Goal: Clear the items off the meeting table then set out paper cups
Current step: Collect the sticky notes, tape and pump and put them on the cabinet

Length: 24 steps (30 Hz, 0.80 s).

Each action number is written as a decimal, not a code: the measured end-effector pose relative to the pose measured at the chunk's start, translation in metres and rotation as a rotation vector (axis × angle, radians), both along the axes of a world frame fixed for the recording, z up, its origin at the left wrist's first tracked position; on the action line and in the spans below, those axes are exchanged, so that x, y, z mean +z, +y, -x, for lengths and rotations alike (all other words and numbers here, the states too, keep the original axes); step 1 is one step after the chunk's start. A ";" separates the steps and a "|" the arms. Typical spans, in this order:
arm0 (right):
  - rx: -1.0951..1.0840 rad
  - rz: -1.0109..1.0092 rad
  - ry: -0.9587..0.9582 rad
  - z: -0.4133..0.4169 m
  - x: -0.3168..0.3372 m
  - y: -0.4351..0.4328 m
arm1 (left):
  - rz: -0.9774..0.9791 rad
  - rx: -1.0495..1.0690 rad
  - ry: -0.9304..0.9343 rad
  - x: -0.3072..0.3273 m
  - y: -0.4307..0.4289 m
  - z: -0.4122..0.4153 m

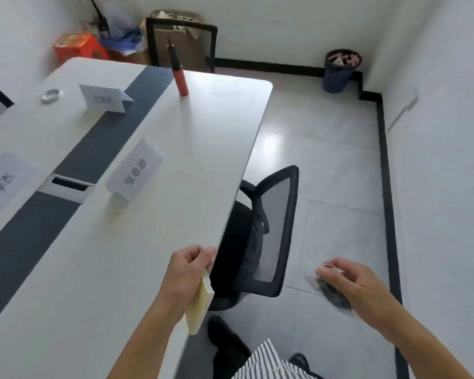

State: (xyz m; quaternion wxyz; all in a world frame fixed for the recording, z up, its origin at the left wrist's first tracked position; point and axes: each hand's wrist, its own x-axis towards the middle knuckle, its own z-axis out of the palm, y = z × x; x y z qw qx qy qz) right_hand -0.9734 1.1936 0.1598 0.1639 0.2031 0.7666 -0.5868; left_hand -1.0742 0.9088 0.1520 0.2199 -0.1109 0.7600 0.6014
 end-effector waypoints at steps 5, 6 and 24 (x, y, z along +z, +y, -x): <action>-0.206 -0.060 -0.018 -0.061 0.006 0.081 | -0.021 -0.224 0.029 0.002 0.100 -0.027; -0.237 -0.067 -0.026 -0.070 0.007 0.096 | -0.019 -0.258 0.033 0.002 0.118 -0.031; -0.420 -0.110 0.012 0.070 0.023 0.325 | -0.023 -0.454 0.021 0.000 0.379 0.159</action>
